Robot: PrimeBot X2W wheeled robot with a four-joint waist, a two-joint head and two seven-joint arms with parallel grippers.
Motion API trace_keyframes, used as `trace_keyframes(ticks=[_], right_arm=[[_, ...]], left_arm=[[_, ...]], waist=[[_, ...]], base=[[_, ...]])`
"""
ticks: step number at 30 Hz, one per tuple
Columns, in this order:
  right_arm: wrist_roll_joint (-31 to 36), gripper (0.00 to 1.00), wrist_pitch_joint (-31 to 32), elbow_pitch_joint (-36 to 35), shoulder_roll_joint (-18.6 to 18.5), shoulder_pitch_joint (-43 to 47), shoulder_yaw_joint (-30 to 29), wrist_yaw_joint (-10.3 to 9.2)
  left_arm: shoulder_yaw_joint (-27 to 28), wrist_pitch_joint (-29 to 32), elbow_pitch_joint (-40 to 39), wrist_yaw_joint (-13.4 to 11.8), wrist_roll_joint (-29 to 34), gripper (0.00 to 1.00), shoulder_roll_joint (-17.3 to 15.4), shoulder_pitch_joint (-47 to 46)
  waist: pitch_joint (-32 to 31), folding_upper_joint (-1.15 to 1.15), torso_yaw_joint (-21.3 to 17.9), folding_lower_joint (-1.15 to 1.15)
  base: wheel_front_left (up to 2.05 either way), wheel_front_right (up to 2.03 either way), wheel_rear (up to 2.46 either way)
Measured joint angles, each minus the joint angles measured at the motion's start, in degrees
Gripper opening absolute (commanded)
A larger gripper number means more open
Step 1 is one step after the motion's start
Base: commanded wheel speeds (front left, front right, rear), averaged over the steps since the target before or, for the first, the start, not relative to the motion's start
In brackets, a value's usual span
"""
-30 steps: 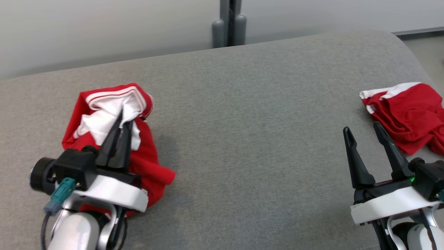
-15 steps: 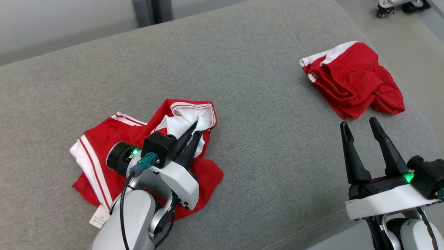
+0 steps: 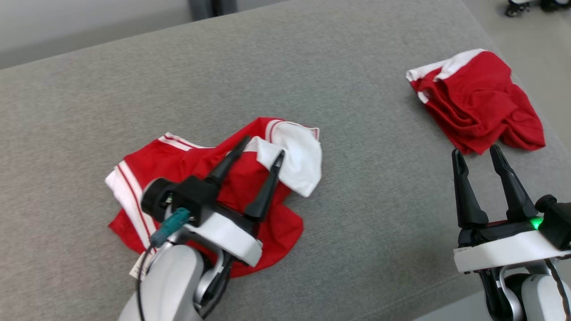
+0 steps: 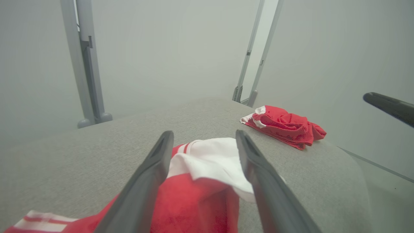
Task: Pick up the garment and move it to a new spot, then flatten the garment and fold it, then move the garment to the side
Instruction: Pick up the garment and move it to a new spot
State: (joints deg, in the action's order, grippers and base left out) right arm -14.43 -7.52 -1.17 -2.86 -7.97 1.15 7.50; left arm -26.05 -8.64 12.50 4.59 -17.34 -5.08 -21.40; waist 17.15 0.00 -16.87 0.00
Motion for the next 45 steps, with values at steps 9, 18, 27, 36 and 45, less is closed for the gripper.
trace_keyframes(ticks=[9,18,27,36,45], right_arm=[[1.8,1.0,1.2,-0.7,0.0,-0.6,-1.0,0.0],[3.1,1.0,2.3,-0.4,-0.4,-0.1,-0.8,0.0],[3.6,1.0,3.4,-0.3,-1.7,2.1,-0.5,0.0],[3.7,1.0,4.5,-1.0,-2.4,5.9,-0.2,0.0],[4.0,1.0,5.9,-3.3,-2.1,9.2,-0.9,0.0]], left_arm=[[9.8,-3.2,-4.6,-7.2,-2.1,1.0,-4.0,3.4],[18.3,-4.5,-5.8,-11.5,-5.0,1.0,-7.5,9.1],[20.9,-2.7,-12.0,-13.8,-5.2,1.0,-11.0,17.6],[17.9,1.6,-17.8,-15.2,-3.7,1.0,-11.4,23.9],[16.8,3.8,-20.2,-15.8,-3.7,1.0,-12.0,27.4]], waist=[[-2.5,0.0,6.4,0.0],[-5.6,0.0,10.7,0.0],[-10.0,0.0,13.6,0.0],[-13.7,0.0,14.1,0.0],[-16.1,0.0,14.1,0.0]], base=[[0.0,0.0,0.0],[0.0,0.0,0.0],[0.0,0.0,0.0],[0.0,0.0,0.0],[0.0,0.0,0.0]])
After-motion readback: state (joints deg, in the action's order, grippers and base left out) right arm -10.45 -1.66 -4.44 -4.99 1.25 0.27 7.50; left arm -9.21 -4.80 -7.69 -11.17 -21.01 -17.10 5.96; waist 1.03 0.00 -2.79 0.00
